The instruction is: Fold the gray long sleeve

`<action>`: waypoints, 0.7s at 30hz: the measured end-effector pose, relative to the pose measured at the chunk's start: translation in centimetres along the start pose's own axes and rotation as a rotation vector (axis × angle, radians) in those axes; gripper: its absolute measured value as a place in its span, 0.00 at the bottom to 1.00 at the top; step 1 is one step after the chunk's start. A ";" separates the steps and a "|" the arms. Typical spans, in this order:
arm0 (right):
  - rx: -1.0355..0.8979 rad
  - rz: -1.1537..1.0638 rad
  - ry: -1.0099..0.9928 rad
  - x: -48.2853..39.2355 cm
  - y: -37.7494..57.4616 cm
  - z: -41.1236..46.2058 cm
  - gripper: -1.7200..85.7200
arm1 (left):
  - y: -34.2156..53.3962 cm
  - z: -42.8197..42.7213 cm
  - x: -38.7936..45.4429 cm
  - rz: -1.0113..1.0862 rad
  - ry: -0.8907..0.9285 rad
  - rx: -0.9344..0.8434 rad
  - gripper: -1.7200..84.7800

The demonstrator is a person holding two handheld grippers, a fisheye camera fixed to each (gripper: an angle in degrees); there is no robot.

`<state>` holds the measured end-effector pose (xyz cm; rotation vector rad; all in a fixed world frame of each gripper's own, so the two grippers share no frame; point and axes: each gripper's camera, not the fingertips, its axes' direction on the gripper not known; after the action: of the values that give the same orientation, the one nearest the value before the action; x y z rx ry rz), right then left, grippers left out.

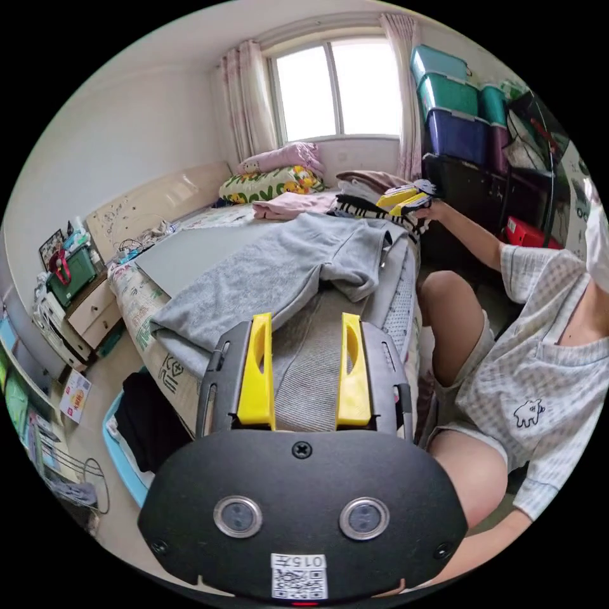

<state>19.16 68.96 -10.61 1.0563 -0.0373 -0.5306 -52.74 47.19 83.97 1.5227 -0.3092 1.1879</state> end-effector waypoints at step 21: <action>-0.089 0.130 -0.073 18.0 3.5 1.9 0.14 | 2.2 -8.9 -40.2 0.012 -0.041 -0.124 0.09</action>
<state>35.79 60.89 -10.65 0.9406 -0.1447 -0.4485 -77.22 38.18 52.02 1.4408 -0.4126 1.1271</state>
